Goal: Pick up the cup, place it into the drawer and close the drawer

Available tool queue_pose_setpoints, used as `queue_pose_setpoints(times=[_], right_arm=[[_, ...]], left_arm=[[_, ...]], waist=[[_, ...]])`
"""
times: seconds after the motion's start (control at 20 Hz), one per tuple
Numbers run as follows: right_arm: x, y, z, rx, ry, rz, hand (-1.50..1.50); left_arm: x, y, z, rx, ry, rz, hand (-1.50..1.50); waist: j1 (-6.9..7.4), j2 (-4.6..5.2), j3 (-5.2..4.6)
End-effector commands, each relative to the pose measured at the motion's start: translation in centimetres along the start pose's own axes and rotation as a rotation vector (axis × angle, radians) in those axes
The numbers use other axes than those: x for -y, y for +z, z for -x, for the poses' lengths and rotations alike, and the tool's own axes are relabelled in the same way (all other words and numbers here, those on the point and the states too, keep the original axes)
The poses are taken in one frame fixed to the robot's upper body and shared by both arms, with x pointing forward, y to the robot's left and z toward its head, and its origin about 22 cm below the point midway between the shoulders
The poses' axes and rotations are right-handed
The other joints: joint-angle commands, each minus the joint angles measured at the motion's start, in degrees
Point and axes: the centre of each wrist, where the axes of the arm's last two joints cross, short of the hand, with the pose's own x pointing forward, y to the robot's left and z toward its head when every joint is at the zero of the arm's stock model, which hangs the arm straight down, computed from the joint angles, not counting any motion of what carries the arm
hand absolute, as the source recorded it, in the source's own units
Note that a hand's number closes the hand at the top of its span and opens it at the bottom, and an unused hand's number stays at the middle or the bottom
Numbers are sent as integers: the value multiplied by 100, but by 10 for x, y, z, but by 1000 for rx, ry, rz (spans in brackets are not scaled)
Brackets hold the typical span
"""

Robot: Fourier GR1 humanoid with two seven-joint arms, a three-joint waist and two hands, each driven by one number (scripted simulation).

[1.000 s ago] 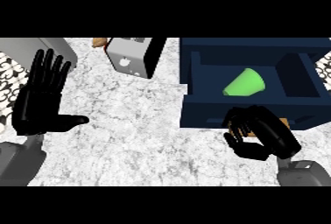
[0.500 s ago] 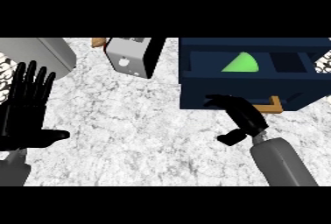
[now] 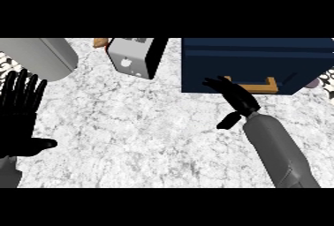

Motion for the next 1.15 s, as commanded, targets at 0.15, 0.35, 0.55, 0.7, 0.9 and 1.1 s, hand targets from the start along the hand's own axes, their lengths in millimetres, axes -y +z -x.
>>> queue_pose_setpoints(times=[0.15, 0.35, 0.55, 0.7, 0.9, 1.1], right_arm=[[36, -6, 38, -46, -76, -2, -150], [51, -14, 37, -72, -49, -23, -150], [73, -20, 36, -72, -49, -12, -150], [90, -5, 52, -91, -66, -4, -150], [102, -13, 45, -78, -74, 8, -150], [101, -11, 47, -78, -75, 11, -150]], left_arm=[[-4, -10, -3, 9, 19, 9, -150], [1, 0, 2, -1, 26, 52, -150], [-1, 3, 9, -7, 7, 48, -150], [11, -3, 13, 3, 20, 50, -150], [15, -3, 17, 11, 13, 70, -150], [16, -11, 13, 5, 5, 79, -150]], waist=[[74, 86, 20], [234, 136, 24], [260, 152, 23], [294, 197, 28], [367, 215, 29], [403, 217, 33]])
